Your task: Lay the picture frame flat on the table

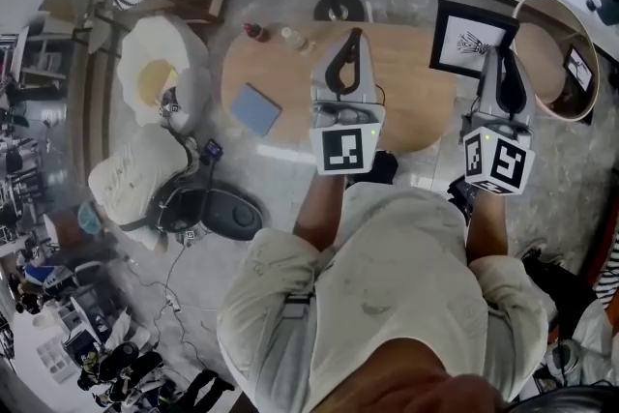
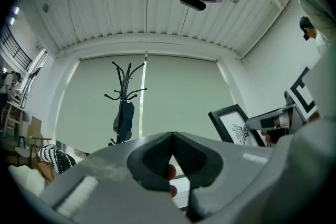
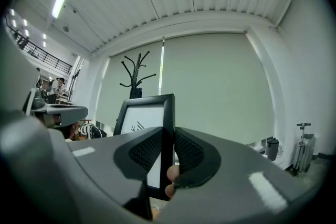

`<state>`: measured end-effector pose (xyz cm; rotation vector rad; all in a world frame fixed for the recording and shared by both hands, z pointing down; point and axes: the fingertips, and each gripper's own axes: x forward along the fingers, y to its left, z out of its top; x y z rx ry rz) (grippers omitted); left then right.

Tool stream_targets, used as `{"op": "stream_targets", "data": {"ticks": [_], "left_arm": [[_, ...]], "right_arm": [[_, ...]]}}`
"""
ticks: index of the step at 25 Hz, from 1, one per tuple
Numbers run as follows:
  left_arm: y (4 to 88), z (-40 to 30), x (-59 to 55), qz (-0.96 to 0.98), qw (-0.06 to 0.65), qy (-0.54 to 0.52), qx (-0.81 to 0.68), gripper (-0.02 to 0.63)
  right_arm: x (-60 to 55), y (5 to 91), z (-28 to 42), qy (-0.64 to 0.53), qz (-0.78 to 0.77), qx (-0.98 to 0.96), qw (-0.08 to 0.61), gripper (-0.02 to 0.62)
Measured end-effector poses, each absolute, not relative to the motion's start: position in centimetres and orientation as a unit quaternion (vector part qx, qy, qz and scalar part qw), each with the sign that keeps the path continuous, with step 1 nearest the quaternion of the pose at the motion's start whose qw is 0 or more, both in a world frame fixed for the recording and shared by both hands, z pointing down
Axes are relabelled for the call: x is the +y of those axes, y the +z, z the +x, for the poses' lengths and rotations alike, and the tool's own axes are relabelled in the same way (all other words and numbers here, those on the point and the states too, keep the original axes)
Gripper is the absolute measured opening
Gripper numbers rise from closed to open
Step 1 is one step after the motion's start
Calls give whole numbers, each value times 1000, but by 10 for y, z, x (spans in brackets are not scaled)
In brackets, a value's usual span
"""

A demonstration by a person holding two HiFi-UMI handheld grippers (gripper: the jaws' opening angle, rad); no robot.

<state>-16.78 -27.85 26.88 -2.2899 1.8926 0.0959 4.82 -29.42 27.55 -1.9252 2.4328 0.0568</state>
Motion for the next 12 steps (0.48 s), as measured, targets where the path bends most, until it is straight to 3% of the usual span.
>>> {"op": "stream_targets", "data": {"ticks": [12], "left_arm": [[268,-191,-339,-788,84,36,609,5]], "right_arm": [[-344,273,13,22,-630,776,11,74]]}}
